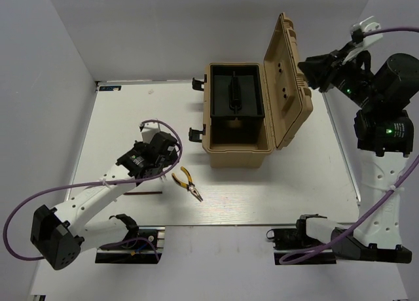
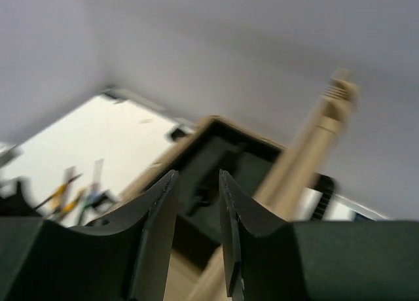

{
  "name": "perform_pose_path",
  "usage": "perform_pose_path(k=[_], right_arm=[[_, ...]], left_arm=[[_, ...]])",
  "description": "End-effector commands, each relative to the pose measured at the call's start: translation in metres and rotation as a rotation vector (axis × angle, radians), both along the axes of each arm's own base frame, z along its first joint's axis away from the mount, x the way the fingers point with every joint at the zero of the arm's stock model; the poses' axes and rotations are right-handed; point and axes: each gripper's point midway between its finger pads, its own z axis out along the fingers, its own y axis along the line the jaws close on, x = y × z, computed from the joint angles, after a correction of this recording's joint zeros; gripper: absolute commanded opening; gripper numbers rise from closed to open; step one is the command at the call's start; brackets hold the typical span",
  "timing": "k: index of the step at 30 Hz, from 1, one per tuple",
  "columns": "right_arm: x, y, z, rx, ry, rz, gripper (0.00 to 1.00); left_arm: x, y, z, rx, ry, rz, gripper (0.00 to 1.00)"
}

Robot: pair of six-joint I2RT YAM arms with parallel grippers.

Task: Sort the tools into containers

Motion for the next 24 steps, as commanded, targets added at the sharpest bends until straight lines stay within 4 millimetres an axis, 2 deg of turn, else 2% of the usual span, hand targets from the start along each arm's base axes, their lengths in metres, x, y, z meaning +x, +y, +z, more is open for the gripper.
perform_pose_path(k=[1, 2, 4, 5, 6, 7, 8, 9, 11, 12, 14, 15, 17, 18, 20, 22, 23, 24], right_arm=[[-0.040, 0.050, 0.002, 0.015, 0.012, 0.315, 0.37], [-0.046, 0.059, -0.006, 0.010, 0.031, 0.354, 0.35], [-0.038, 0.061, -0.022, -0.003, 0.073, 0.336, 0.33], [-0.043, 0.072, -0.029, -0.027, 0.091, 0.368, 0.33], [-0.040, 0.073, -0.040, -0.060, 0.112, 0.362, 0.33], [-0.022, 0.070, -0.053, -0.078, 0.152, 0.292, 0.32], [-0.031, 0.084, -0.057, -0.130, 0.137, 0.334, 0.32], [-0.019, 0.081, -0.069, -0.155, 0.170, 0.268, 0.32], [-0.023, 0.102, -0.081, -0.213, 0.177, 0.314, 0.32], [-0.012, 0.100, -0.089, -0.240, 0.191, 0.261, 0.32], [-0.014, 0.115, -0.097, -0.280, 0.189, 0.279, 0.32], [-0.012, 0.126, -0.108, -0.329, 0.192, 0.265, 0.32], [-0.007, 0.132, -0.125, -0.385, 0.219, 0.242, 0.34], [-0.011, 0.148, -0.145, -0.455, 0.230, 0.266, 0.36], [-0.009, 0.151, -0.166, -0.527, 0.256, 0.237, 0.44], [-0.018, 0.165, -0.196, -0.634, 0.268, 0.260, 0.58], [-0.023, 0.168, -0.206, -0.664, 0.269, 0.272, 0.60], [-0.023, 0.171, -0.205, -0.665, 0.252, 0.266, 0.60]], left_arm=[[0.001, 0.000, -0.010, -0.011, 0.006, 0.026, 0.83], [0.002, -0.001, -0.014, -0.001, 0.018, 0.026, 0.83], [0.003, -0.004, -0.020, -0.005, 0.036, 0.028, 0.83], [0.004, -0.006, -0.019, -0.011, 0.029, 0.028, 0.83], [0.005, -0.006, -0.023, -0.001, 0.041, 0.028, 0.83], [0.005, -0.006, -0.027, 0.009, 0.053, 0.029, 0.83], [0.008, -0.008, -0.023, -0.003, 0.039, 0.028, 0.83], [0.008, -0.009, -0.026, -0.001, 0.048, 0.035, 0.83], [0.011, -0.009, -0.026, 0.010, 0.045, 0.042, 0.83], [0.011, -0.009, -0.028, 0.008, 0.051, 0.049, 0.83], [0.012, -0.008, -0.028, 0.014, 0.046, 0.054, 0.83], [0.013, -0.009, -0.025, 0.008, 0.039, 0.054, 0.83], [0.014, -0.005, -0.030, 0.036, 0.047, 0.075, 0.83], [0.014, -0.004, -0.028, 0.038, 0.050, 0.075, 0.83], [0.016, 0.002, -0.033, 0.069, 0.065, 0.110, 0.83], [0.013, 0.008, -0.034, 0.088, 0.076, 0.144, 0.83], [0.012, 0.012, -0.039, 0.097, 0.093, 0.162, 0.83], [0.012, 0.012, -0.042, 0.105, 0.101, 0.162, 0.81]])
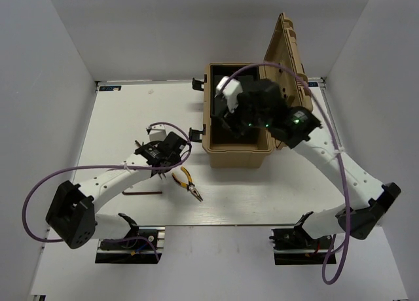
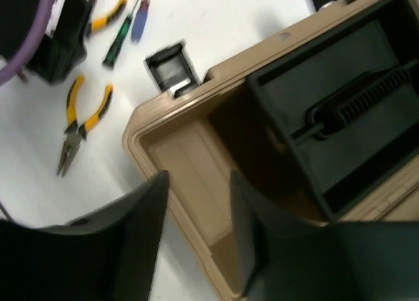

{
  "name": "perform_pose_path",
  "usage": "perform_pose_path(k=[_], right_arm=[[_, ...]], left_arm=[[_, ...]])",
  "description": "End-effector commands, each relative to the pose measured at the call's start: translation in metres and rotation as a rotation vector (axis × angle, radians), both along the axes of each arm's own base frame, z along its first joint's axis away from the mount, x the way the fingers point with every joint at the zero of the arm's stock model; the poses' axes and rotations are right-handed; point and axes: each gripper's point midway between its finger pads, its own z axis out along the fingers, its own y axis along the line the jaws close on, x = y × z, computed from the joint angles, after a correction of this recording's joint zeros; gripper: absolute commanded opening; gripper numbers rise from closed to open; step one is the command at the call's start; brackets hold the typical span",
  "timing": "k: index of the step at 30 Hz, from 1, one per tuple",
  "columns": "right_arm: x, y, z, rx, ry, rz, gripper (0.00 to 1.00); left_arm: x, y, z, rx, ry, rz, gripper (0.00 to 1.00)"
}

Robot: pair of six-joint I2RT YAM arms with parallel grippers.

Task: Sort the tools into containers

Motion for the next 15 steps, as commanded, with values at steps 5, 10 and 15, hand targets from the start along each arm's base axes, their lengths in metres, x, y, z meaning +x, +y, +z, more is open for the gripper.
perform_pose_path(k=[5, 10, 15], right_arm=[[-0.001, 0.007, -0.028, -0.152, -0.086, -0.018, 0.03], [-0.004, 0.017, -0.040, -0.149, -0.068, -0.008, 0.00], [-0.010, 0.024, -0.055, -0.141, -0.024, 0.011, 0.00]], left_arm=[[0.019, 0.016, 0.001, -0.005, -0.016, 0.118, 0.68], [0.050, 0.011, 0.009, -0.040, -0.037, 0.110, 0.51], [0.069, 0.012, -0.010, -0.027, 0.030, 0.081, 0.43]])
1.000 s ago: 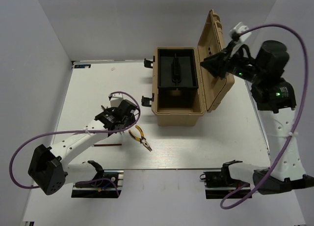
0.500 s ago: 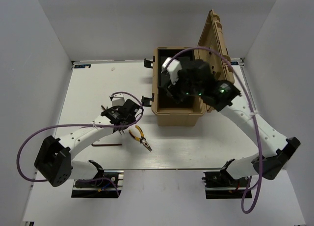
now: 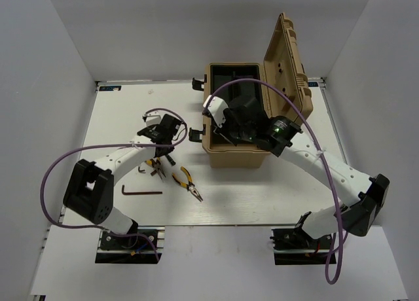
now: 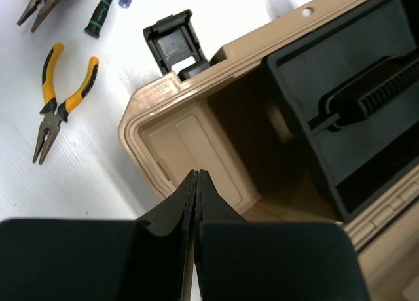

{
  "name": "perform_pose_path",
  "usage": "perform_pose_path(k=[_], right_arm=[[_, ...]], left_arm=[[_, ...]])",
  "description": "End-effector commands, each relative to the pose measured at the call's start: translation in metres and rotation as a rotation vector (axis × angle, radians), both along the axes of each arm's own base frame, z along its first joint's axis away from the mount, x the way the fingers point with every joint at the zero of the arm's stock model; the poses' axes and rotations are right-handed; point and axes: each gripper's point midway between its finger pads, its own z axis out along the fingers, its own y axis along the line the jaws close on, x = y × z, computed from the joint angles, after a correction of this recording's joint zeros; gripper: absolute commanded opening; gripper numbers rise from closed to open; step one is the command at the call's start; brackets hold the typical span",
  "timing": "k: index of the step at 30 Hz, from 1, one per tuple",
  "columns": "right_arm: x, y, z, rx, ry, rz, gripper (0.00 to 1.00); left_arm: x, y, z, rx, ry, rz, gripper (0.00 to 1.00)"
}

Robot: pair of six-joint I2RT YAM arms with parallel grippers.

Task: Sort the tools into containers

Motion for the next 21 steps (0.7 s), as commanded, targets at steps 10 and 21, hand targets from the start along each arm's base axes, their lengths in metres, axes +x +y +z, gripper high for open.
perform_pose_path(k=[10, 21], right_arm=[[-0.002, 0.005, -0.002, 0.059, -0.001, -0.009, 0.00], [-0.002, 0.003, 0.004, 0.077, -0.016, -0.020, 0.00]], left_arm=[[0.031, 0.013, -0.013, -0.036, 0.022, -0.045, 0.40], [0.027, 0.020, -0.052, -0.058, 0.111, -0.078, 0.48]])
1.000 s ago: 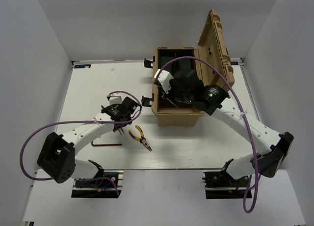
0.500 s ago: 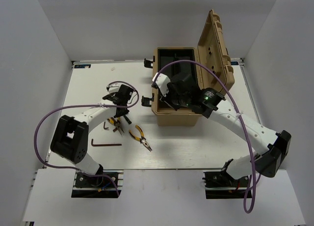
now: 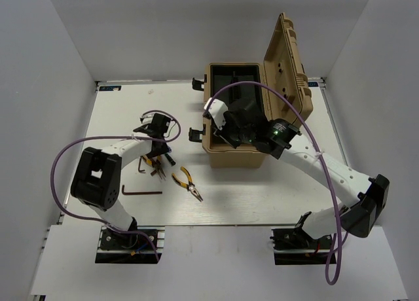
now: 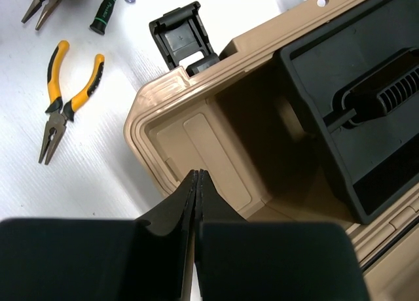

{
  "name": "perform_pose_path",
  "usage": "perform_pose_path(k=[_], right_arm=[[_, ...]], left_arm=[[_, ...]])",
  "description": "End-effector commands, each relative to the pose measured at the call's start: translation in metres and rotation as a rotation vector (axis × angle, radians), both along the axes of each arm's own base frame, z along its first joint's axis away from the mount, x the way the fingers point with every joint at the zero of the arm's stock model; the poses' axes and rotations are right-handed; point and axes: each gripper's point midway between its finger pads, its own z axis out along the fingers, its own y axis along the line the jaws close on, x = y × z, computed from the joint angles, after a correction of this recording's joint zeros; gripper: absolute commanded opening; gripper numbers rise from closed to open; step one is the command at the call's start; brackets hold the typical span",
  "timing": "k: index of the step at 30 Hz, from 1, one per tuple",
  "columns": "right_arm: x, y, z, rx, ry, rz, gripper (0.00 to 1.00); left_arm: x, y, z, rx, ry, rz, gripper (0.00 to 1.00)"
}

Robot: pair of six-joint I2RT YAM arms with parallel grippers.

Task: Sort the tools into containers

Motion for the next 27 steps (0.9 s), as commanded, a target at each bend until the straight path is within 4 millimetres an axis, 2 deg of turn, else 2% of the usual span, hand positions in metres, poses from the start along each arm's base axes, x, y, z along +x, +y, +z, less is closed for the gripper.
perform_pose_path(k=[1, 10, 13, 14, 18, 21, 22, 25, 27], right_arm=[[0.002, 0.000, 0.023, 0.073, -0.049, -0.015, 0.00], [0.000, 0.000, 0.025, 0.084, -0.046, -0.014, 0.00], [0.000, 0.000, 0.028, 0.091, -0.052, -0.016, 0.02], [0.000, -0.002, 0.028, 0.092, -0.051, -0.020, 0.02], [0.000, -0.003, 0.029, 0.094, -0.056, -0.022, 0.03], [-0.002, -0.004, 0.030, 0.101, -0.051, -0.022, 0.10], [-0.003, -0.005, 0.032, 0.103, -0.054, -0.023, 0.22], [-0.008, -0.005, 0.030, 0.107, -0.042, -0.006, 0.38], [-0.009, -0.007, 0.031, 0.110, -0.036, -0.002, 0.40]], left_arm=[[0.002, -0.004, -0.007, -0.029, 0.002, -0.036, 0.48], [-0.005, 0.000, -0.027, -0.001, 0.058, -0.031, 0.46], [-0.009, 0.005, -0.033, 0.005, 0.077, -0.021, 0.37], [-0.009, 0.005, -0.033, 0.005, 0.078, -0.021, 0.31], [-0.007, 0.006, -0.029, 0.009, 0.065, -0.018, 0.20], [-0.004, 0.014, -0.011, 0.046, 0.033, 0.004, 0.17], [0.002, 0.014, -0.002, 0.051, 0.007, 0.000, 0.15], [0.010, 0.014, 0.027, 0.052, -0.052, -0.010, 0.13], [0.017, 0.012, 0.054, 0.036, -0.098, -0.008, 0.11]])
